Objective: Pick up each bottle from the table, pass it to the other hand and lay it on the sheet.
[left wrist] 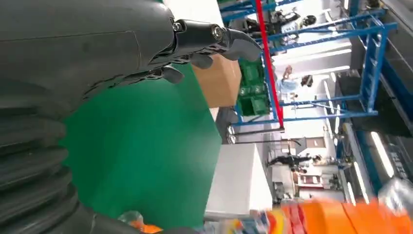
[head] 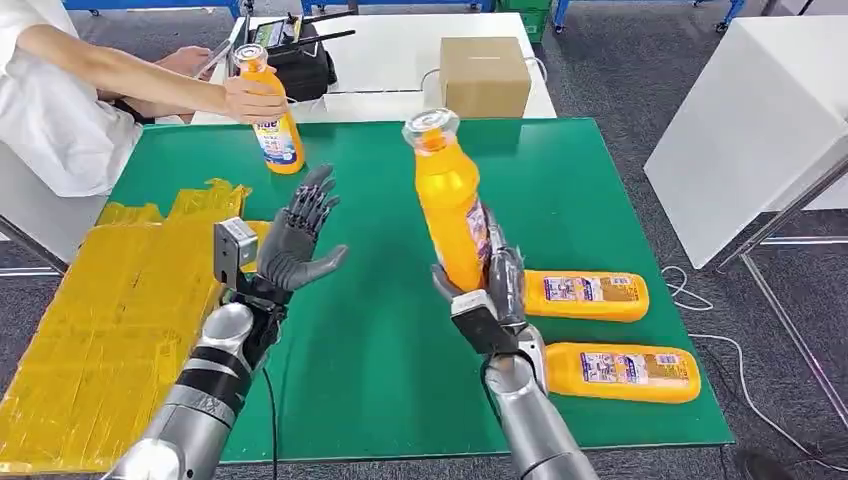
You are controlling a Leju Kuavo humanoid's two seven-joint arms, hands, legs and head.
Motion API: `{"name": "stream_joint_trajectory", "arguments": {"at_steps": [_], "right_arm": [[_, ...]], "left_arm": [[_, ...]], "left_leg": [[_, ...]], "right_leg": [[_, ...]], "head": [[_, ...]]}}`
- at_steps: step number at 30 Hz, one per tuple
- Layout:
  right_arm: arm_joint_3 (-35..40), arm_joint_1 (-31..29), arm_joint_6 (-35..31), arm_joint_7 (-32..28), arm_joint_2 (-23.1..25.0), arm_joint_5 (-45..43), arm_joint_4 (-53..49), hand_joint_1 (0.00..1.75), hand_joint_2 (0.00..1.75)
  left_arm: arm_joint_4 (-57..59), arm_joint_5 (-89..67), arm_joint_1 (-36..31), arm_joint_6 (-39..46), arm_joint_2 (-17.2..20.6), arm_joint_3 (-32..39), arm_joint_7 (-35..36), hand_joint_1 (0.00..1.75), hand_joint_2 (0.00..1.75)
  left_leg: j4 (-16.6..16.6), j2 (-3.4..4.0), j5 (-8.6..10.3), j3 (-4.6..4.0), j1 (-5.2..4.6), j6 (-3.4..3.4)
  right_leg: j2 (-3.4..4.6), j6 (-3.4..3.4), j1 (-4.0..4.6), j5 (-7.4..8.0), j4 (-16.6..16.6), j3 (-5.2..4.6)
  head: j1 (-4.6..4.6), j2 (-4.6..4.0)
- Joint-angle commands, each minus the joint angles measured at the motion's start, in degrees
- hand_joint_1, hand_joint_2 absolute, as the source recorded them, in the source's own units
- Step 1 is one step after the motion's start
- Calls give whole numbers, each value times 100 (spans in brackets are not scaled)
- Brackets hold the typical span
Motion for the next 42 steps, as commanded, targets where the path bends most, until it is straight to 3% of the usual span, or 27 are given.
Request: {"name": "stream_joint_trajectory", "arguments": {"at_steps": [1, 12, 16, 21, 31, 37, 42], "right_arm": [[543, -783, -101, 301, 45, 282, 1004, 175, 175], [567, -782, -81, 284, 10, 281, 1020, 175, 175], [762, -1069, -97, 404, 116, 466, 1289, 175, 175], [1687, -1240, -401, 661, 310, 786, 1510, 175, 175], [4274, -1220, -991, 1150, 310, 386, 2197, 175, 175], [4920, -1189, -879, 1355, 310, -58, 2252, 175, 175], [5072, -1187, -1112, 1374, 310, -307, 2466, 175, 175]], "left_arm": [[11, 69, -156, -8, 97, -509, 7, 0, 175], [27, 111, -161, -35, 116, -522, 1, 0, 175], [181, 178, -302, -54, 31, -655, -5, 0, 175], [675, 368, -602, -175, -82, -663, -14, 0, 175], [1004, 587, -882, -312, -147, -718, -58, 0, 175], [1205, 733, -962, -529, -159, -708, -60, 0, 175], [-18, -26, -394, -400, -194, -1592, -404, 0, 175]], "left_leg": [[3, 11, -4, 5, 4, -4], [0, 4, -5, 13, 6, -4], [6, 4, -4, 4, 6, -4], [4, 8, -6, 7, 8, -7], [-3, 3, -2, 5, 6, -3], [-3, -3, -3, 7, 12, -5], [-3, -22, -5, 7, 11, -4]], "right_leg": [[6, -4, 6, 0, 1, 3], [-3, -4, 6, -3, -4, 13], [-2, -4, 6, -1, 1, 4], [2, -8, 9, -2, 2, 4], [0, -3, 10, -2, -4, 2], [-9, -6, 12, -4, -8, 7], [-27, -5, 13, -11, -10, 11]], "head": [[0, 0], [0, 0], [0, 0], [0, 0], [2, 0], [2, 0], [0, 0]]}}
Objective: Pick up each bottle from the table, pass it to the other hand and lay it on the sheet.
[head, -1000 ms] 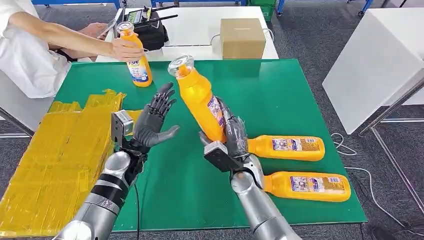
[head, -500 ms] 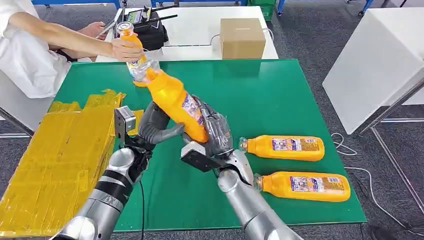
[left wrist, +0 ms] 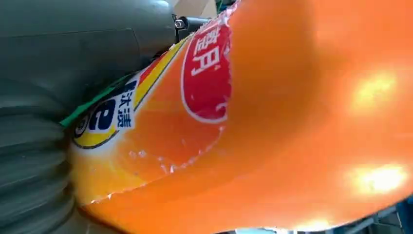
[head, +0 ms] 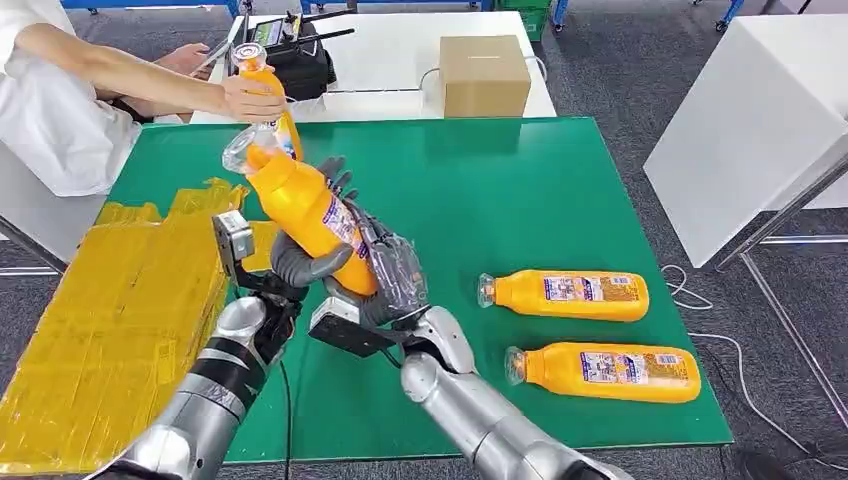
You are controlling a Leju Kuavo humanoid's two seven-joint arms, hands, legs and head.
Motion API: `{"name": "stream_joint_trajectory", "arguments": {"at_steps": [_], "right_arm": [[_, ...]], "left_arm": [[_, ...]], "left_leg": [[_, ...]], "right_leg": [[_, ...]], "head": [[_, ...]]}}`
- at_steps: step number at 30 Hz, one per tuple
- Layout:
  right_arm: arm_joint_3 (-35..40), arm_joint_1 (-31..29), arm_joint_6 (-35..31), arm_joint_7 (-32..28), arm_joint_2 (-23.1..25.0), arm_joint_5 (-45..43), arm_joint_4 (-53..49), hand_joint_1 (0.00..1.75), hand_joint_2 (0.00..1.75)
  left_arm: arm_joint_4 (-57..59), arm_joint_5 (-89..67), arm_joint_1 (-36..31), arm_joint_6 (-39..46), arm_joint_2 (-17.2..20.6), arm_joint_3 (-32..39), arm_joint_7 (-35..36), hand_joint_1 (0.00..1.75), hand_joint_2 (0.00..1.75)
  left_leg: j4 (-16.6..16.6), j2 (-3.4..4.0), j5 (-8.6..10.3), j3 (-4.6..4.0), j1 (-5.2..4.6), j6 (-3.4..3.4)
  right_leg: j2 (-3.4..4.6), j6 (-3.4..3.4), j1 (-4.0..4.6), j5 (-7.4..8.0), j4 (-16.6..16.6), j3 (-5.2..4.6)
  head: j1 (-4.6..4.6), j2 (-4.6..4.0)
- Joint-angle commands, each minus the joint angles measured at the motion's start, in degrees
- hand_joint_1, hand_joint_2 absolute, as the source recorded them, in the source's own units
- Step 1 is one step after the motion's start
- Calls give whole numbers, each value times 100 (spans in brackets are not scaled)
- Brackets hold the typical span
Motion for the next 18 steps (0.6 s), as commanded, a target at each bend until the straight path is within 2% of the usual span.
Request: {"name": "stream_joint_trajectory", "arguments": {"at_steps": [1, 2, 5, 18], "right_arm": [[1548, 45, -155, -120, -52, -103, 841, 175, 175], [1514, 51, -186, -111, -52, -90, 888, 175, 175], [1409, 106, -213, -165, -52, -31, 939, 175, 175], [1355, 116, -265, -130, -52, 22, 906, 175, 175]], "left_arm": [[-865, -922, 56, 267, -124, -1295, -202, 54, 175], [-1061, -988, 141, 328, -147, -1401, -184, 175, 175], [-1412, -941, 284, 539, -124, -1618, -25, 175, 175], [-1017, -796, 137, 641, -156, -1529, -28, 175, 175]], "left_leg": [[-1, -20, -4, 6, 8, -2], [0, -20, -2, 1, 5, -1], [3, -37, -8, 10, 10, -2], [4, -31, -6, 4, 10, -3]], "right_leg": [[-25, -3, 9, -8, -7, 16], [-23, -2, 6, -7, -5, 9], [-43, -2, 12, -16, -8, 24], [-42, -3, 13, -15, -6, 13]], "head": [[0, 0], [0, 0], [0, 0], [0, 0]]}}
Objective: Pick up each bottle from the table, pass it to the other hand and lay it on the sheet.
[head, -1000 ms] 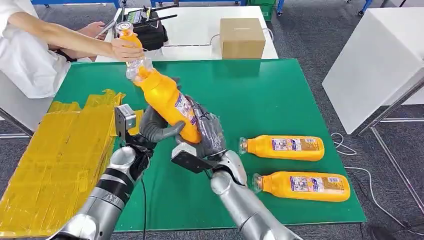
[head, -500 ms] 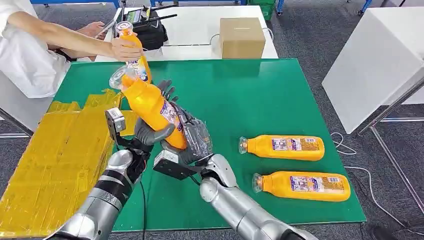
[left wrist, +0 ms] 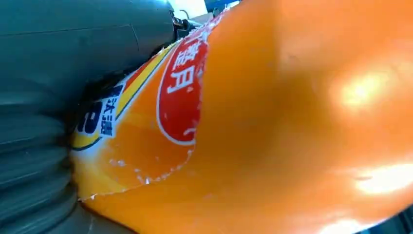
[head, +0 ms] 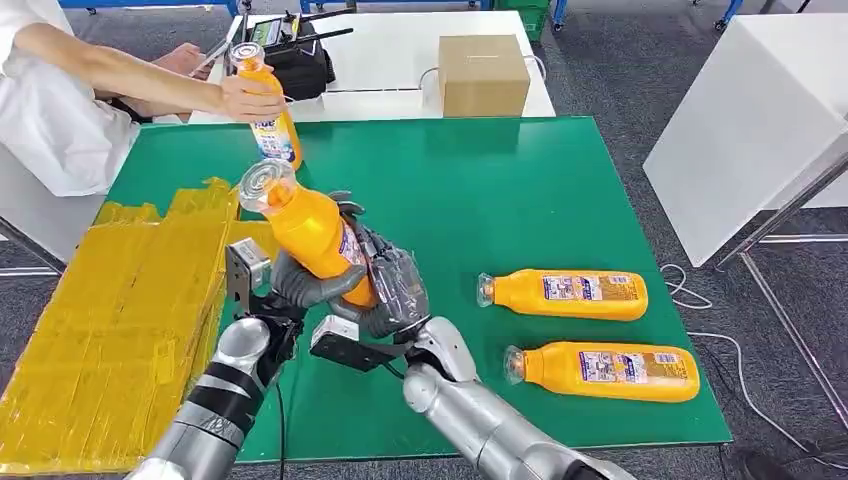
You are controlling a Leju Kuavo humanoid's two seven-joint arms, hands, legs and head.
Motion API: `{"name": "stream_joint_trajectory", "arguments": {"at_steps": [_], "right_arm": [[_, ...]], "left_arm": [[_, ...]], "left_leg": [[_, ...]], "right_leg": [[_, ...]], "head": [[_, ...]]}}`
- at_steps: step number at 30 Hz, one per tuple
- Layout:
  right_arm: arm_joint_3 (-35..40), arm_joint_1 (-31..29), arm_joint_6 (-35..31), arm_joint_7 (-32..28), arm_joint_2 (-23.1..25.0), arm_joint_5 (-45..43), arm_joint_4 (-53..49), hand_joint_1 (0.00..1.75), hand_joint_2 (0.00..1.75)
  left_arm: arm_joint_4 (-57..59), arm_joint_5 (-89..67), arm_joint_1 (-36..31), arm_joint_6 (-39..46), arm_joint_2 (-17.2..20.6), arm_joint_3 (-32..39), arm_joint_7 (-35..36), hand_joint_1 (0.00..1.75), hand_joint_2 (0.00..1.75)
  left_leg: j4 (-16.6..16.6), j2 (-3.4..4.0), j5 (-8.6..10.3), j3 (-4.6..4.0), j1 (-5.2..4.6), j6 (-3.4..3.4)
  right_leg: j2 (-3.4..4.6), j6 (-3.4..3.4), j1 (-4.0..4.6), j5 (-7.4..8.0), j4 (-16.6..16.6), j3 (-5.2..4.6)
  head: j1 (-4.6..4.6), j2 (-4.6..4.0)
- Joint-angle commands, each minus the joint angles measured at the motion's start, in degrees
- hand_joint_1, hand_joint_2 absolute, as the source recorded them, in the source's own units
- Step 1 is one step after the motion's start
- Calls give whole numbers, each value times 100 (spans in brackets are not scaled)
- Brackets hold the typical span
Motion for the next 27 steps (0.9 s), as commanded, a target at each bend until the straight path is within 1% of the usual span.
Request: {"name": "stream_joint_trajectory", "arguments": {"at_steps": [1, 3, 5, 6, 7, 8, 9, 10, 12, 13, 15, 16, 17, 19, 20, 22, 23, 24, 26, 27], "right_arm": [[880, 103, 63, -51, 59, 211, 587, 175, 175], [820, 118, 26, -96, 59, 209, 554, 175, 175], [743, 143, -57, -172, 59, 188, 485, 175, 175], [692, 157, -132, -226, 59, 202, 421, 175, 175], [589, 208, -226, -290, 59, 263, 330, 175, 175], [482, 270, -288, -400, 59, 353, 210, 7, 175], [311, 362, -363, -477, 59, 426, 12, 0, 175], [63, 492, -335, -600, 59, 509, -248, 0, 0], [-451, 855, -270, -793, 32, 945, -1025, 0, 0], [-577, 1025, -189, -749, -26, 1135, -1445, 0, 0], [-703, 1158, -3, -638, -49, 1352, -1733, 0, 0], [-784, 1244, -23, -698, -55, 1404, -1907, 0, 0], [-897, 1362, -58, -796, -78, 1475, -2213, 0, 175], [-1010, 1554, -42, -809, -161, 1505, -2804, 0, 175], [-1044, 1602, -32, -790, -191, 1510, -3021, 0, 175], [-1090, 1777, -30, -783, -301, 1537, -3623, 0, 175], [-1111, 1867, -63, -783, -357, 1550, -3920, 0, 175], [-1134, 1927, -97, -784, -393, 1553, -4107, 0, 175], [-1172, 2015, -185, -832, -463, 1515, -4423, 0, 175], [-1188, 2079, -226, -839, -509, 1515, -4606, 0, 175]], "left_arm": [[34, -71, -547, -96, -160, -1100, 10, 175, 175], [67, -62, -558, -70, -165, -1067, 18, 175, 175], [82, -43, -551, -51, -157, -1018, 30, 175, 175], [81, -37, -538, -38, -145, -986, 32, 175, 175], [70, -25, -512, -24, -149, -943, 40, 175, 175], [39, -28, -474, 6, -136, -907, 45, 175, 175], [4, -31, -437, 35, -111, -869, 45, 175, 175], [-38, -35, -406, 94, -85, -795, 55, 175, 175], [-82, -85, -379, 299, -18, -570, 145, 175, 175], [-99, -100, -377, 375, 9, -464, 163, 175, 175], [-105, -135, -386, 347, 29, -398, 181, 175, 175], [-99, -143, -388, 373, 26, -336, 187, 175, 175], [-68, -220, -417, 502, 36, -229, 236, 175, 175], [-19, -316, -473, 718, 70, -42, 292, 175, 175], [0, -325, -501, 757, 94, 38, 300, 175, 175], [31, -832, -570, 1341, 118, 206, 321, 175, 175], [35, -1106, -621, 1671, 79, 301, 384, 175, 175], [28, -1184, -665, 1729, 72, 368, 422, 175, 175], [50, -1969, -777, 2624, 114, 398, 562, 175, 175], [90, -2391, -865, 3076, 120, 403, 657, 175, 175]], "left_leg": [[3, -34, -4, 4, 8, -2], [3, -38, -5, 7, 8, -2], [1, -18, -1, -1, 5, -1], [3, -28, -5, 7, 9, -2], [2, -19, -2, 1, 6, -1], [3, -27, -5, 6, 8, -2], [2, -20, -3, 3, 8, -2], [2, -29, -7, 12, 12, -4], [2, -14, -2, -1, 7, -3], [4, -17, -7, 4, 11, -4], [3, -12, -6, -2, 9, -4], [5, -21, -13, 8, 14, -6], [4, -18, -10, 3, 11, -5], [2, -10, -3, -12, 6, -3], [5, -17, -9, -4, 8, -4], [4, -19, -3, -16, 5, -3], [7, -27, -7, -8, 7, -4], [6, -21, -4, -18, 6, -3], [6, -23, -6, -13, 7, -4], [0, -19, -4, -11, 2, -2]], "right_leg": [[-39, -2, 9, -13, -4, 19], [-45, -2, 9, -15, -5, 25], [-30, -1, 6, -8, -3, 10], [-43, -2, 10, -14, -5, 24], [-33, -2, 6, -9, -3, 13], [-42, -3, 9, -14, -4, 22], [-35, -2, 8, -11, -5, 17], [-46, -4, 13, -16, -7, 31], [-27, -3, 7, -8, -4, 10], [-32, -5, 11, -13, -4, 19], [-26, -4, 9, -11, -2, 12], [-37, -7, 15, -19, -2, 27], [-29, -6, 12, -15, -1, 21], [-14, -3, 6, -6, 0, 3], [-21, -5, 8, -12, 1, 13], [-14, -3, 5, -5, 3, -1], [-24, -5, 7, -11, 4, 11], [-18, -4, 6, -6, 4, 0], [-19, -4, 6, -8, 3, 8], [-19, -3, 0, -6, 2, 8]], "head": [[0, 0], [0, 0], [-2, 0], [0, 0], [0, 0], [0, 0], [-2, 0], [0, 0], [0, 0], [0, 0], [2, 0], [0, 0], [0, 0], [0, 0], [2, 0], [0, 0], [0, 0], [2, 0], [4, 0], [26, 0]]}}
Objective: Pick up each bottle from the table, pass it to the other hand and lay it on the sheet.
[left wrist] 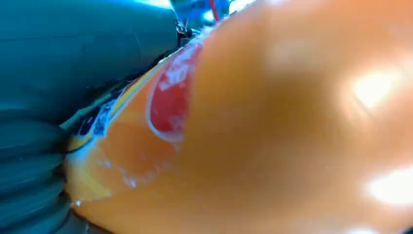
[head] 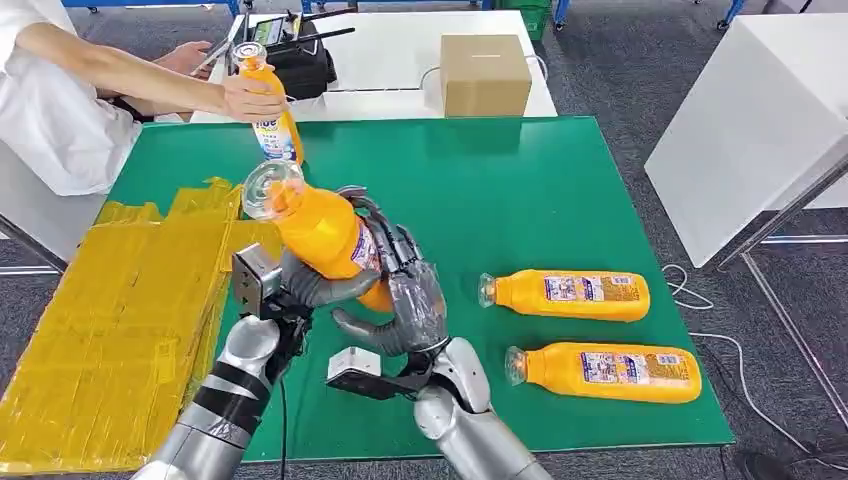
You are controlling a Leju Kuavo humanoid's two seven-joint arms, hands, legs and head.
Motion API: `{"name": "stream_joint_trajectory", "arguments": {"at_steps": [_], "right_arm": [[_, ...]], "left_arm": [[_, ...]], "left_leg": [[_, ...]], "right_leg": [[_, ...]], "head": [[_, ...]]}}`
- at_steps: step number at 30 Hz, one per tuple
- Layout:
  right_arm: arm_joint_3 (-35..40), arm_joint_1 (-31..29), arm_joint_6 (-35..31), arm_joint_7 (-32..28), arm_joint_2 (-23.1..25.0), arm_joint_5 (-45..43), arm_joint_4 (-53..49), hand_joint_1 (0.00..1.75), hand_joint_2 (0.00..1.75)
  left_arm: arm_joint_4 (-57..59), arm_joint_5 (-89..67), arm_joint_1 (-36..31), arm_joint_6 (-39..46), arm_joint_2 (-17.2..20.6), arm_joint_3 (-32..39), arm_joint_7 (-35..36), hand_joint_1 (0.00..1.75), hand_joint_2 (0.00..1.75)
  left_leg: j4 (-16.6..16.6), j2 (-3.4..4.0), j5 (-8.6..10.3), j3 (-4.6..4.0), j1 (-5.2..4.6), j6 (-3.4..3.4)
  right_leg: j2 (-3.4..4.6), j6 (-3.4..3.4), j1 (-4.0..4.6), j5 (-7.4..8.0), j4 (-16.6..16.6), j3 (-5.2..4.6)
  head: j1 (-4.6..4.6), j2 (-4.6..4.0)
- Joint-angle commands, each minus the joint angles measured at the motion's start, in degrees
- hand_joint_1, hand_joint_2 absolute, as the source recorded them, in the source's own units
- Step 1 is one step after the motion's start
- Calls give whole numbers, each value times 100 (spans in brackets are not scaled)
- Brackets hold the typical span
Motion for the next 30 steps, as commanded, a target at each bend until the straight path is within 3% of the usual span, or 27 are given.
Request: {"name": "stream_joint_trajectory", "arguments": {"at_steps": [1, 2, 3, 5, 16, 17, 22, 23, 26, 30], "right_arm": [[169, 686, -164, -253, -459, 95, -2333, 0, 175], [150, 753, -213, -325, -500, -14, -2521, 0, 175], [139, 778, -243, -334, -526, -20, -2622, 0, 175], [130, 815, -310, -371, -589, -108, -2859, 0, 175], [92, 800, -320, -418, -667, -255, -3092, 0, 175], [102, 792, -335, -437, -677, -254, -3114, 0, 175], [102, 792, -335, -437, -677, -254, -3114, 0, 175], [118, 774, -362, -451, -698, -250, -3139, 0, 175], [65, 733, -414, -404, -904, -237, -3303, 0, 175], [-139, 695, -270, -266, -1167, -214, -3348, 0, 175]], "left_arm": [[569, -2090, -849, 2323, 121, 485, 629, 175, 175], [698, -2863, -955, 3064, 134, 508, 920, 175, 175], [789, -3154, -1042, 3300, 153, 555, 1055, 175, 175], [1172, -3846, -1261, 3743, 198, 750, 1372, 175, 175], [2044, -4793, -1598, 4348, 272, 1103, 1644, 175, 175], [1807, -5670, -1520, 4348, 279, 1320, 1921, 175, 175], [1807, -5670, -1520, 4348, 279, 1320, 1921, 175, 175], [1764, -6506, -1473, 4348, 283, 1412, 2320, 175, 175], [3068, -7823, -1978, 4348, 583, 1318, 3101, 175, 175], [4286, -7931, -2394, 4118, 1055, 611, 3736, 175, 175]], "left_leg": [[1, 15, -6, 13, 9, -6], [4, 29, -6, 3, 12, -6], [5, -11, -3, 5, 9, -6], [3, -22, 4, -3, 6, -6], [-2, 0, 1, 8, 6, -8], [-3, -1, 2, 6, 6, -8], [-4, 0, -6, 24, 11, -10], [-2, 1, 1, 4, 6, -8], [-2, 7, -5, 20, 10, -9], [-7, -8, 3, 21, 8, -9]], "right_leg": [[7, -6, 11, 0, -3, 8], [14, -3, 11, 5, -4, -4], [-28, -2, 8, -7, -2, 7], [-29, -3, 11, -6, 0, -3], [-12, -4, 10, -2, -4, 8], [-12, -4, 10, -2, -4, 6], [-14, -6, 16, -8, -9, 26], [-10, -3, 10, -2, -4, 2], [-6, -5, 15, -5, -7, 19], [-20, -5, 13, -2, -9, 24]], "head": [[11, 0], [-19, 0], [-8, 0], [-8, 0], [-13, 0], [-13, 0], [-13, 0], [-13, 0], [-13, 0], [-13, 0]]}}
